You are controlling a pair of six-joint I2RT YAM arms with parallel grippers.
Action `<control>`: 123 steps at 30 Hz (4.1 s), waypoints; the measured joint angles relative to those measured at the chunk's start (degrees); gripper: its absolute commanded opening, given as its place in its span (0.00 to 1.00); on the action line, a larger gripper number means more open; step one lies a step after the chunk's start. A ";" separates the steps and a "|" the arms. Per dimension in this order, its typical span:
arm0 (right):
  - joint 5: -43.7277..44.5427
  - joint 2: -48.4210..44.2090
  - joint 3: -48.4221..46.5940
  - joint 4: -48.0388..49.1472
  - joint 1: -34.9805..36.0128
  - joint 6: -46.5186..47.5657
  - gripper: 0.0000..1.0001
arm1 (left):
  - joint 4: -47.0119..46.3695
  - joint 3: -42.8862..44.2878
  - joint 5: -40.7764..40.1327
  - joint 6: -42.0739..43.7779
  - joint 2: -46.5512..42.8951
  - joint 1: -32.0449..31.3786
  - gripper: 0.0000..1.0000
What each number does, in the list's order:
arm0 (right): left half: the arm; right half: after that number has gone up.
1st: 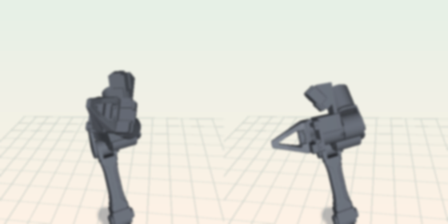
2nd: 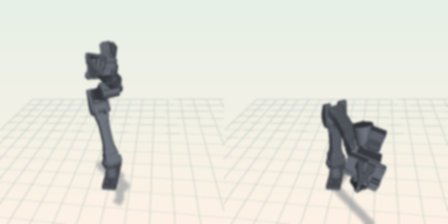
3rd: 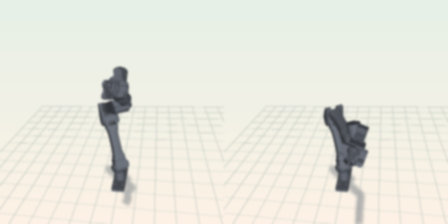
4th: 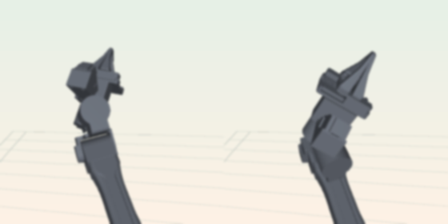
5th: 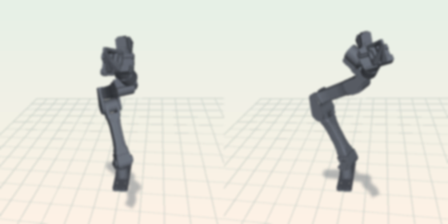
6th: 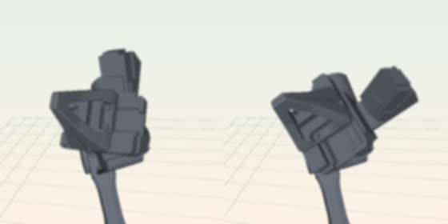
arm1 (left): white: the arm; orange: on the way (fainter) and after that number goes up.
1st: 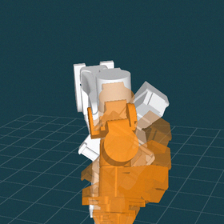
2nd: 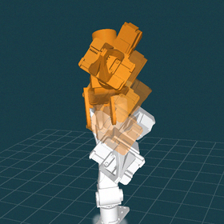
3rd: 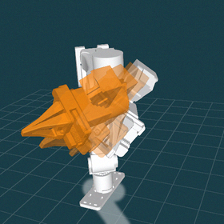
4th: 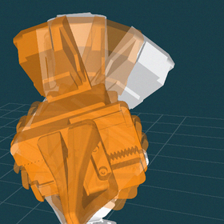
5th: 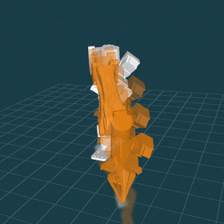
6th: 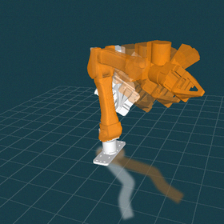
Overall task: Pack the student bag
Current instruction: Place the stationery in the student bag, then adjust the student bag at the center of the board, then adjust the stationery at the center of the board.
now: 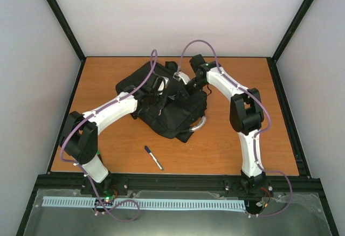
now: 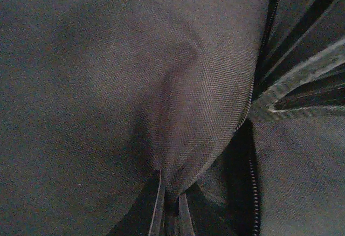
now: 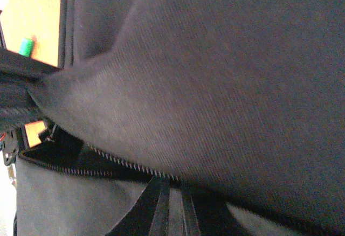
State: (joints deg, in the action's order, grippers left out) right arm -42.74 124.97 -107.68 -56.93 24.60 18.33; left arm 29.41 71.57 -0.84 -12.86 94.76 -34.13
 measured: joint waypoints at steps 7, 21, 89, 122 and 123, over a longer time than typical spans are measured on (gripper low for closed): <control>-1.64 1.77 -1.99 0.35 1.81 -2.01 0.13 | 0.00 0.00 -0.15 0.00 0.00 0.00 0.02; 1.68 -5.84 0.50 -1.90 0.66 1.38 0.48 | 0.61 0.07 0.48 -0.33 -0.02 -0.31 0.70; 17.73 -31.28 31.41 -2.29 -22.71 10.51 0.67 | 30.03 -6.75 -45.70 -54.16 -15.43 -34.69 1.00; 2.75 -36.72 41.68 9.51 -22.71 6.05 0.66 | 15.15 -29.75 -15.91 -48.30 -19.21 -26.73 0.64; 2.45 -36.74 41.79 9.66 -22.71 6.08 0.66 | 14.40 -29.44 -14.84 -47.89 -17.53 -26.51 0.61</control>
State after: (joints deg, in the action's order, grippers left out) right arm -40.29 88.23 -65.89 -47.27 1.89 24.40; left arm 43.81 42.13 -15.68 -60.75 77.23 -60.64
